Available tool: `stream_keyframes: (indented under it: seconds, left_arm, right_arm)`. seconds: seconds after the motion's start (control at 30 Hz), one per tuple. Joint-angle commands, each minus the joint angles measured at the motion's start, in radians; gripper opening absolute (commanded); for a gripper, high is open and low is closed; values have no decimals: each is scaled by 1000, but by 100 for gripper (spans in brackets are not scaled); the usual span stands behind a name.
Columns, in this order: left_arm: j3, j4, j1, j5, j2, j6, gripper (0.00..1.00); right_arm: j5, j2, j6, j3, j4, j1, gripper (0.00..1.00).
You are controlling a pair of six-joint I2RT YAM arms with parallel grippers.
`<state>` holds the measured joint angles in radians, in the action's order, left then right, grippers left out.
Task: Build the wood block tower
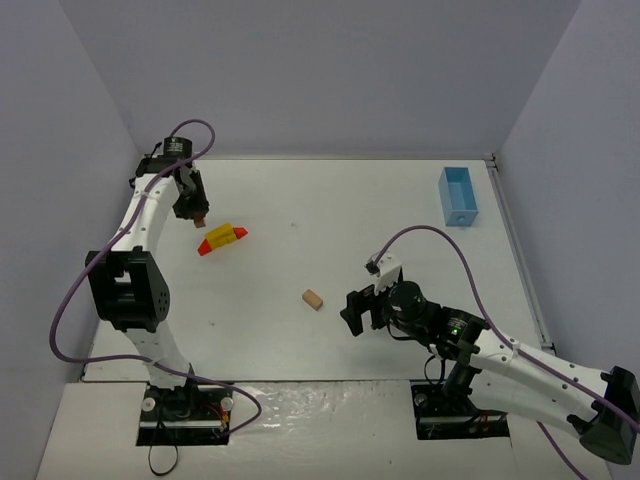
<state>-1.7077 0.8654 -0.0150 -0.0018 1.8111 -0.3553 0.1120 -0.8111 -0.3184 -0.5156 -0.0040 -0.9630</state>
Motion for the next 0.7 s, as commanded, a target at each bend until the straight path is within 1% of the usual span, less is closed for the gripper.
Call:
stream_keyframes:
  seconds: [0.0,0.07,0.23,0.67]
  left_arm:
    - [36,11,9,-26,-62,-169,0]
    - [45,11,9,-24,-51,-203,0]
    - [40,9,2,-14,-25,-227,0]
    - [-79,10,-77,-94,66,-322,0]
  right_arm:
    - [5,-14,-13,-9,50,3,95]
    - [5,-7,-14,-8,50,3,95]
    - [8,2,-15,-5,50,3,95]
    - [15,5,-21,-4,49,4,95]
